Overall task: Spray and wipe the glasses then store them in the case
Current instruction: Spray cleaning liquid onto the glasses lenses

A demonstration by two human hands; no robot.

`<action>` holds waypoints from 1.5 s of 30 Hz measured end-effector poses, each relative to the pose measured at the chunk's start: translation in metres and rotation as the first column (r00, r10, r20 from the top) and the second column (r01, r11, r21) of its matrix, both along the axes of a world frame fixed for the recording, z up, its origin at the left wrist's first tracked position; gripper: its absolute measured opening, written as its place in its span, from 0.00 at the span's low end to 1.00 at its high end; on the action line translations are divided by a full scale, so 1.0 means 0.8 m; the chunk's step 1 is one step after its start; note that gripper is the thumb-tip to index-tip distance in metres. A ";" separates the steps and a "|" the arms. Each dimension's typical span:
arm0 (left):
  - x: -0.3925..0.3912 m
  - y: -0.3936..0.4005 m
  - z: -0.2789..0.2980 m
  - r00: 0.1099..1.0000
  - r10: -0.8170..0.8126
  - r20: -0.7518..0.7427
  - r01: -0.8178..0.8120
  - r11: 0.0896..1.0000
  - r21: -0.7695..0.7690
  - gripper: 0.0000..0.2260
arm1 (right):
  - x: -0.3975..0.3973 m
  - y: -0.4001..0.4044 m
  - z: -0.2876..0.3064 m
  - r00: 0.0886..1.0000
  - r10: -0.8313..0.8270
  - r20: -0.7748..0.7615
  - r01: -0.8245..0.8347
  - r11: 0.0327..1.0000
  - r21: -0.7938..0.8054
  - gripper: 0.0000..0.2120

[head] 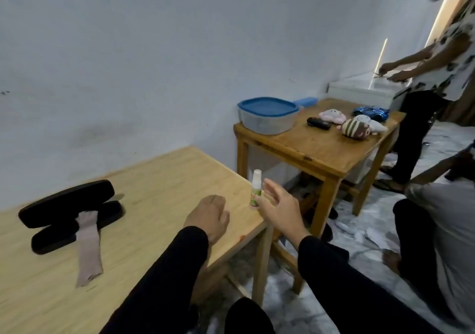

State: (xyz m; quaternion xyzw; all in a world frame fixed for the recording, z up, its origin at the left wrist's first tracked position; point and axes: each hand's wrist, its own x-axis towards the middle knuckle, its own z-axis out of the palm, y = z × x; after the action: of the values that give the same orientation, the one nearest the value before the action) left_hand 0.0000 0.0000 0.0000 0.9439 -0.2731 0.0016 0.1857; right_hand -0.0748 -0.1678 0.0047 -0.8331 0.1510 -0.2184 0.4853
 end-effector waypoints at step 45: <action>0.056 -0.043 0.120 0.967 0.104 -0.234 -0.248 0.610 -0.753 0.09 | 0.006 -0.025 -0.011 0.987 0.132 0.091 -0.137 0.989 0.054 0.23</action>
State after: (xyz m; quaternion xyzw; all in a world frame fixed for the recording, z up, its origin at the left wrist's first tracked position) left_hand 0.0449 -0.0341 0.0962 0.7902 -0.1347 0.0587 0.5949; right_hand -0.0703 -0.1876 -0.0039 -0.8161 0.0796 -0.2170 0.5297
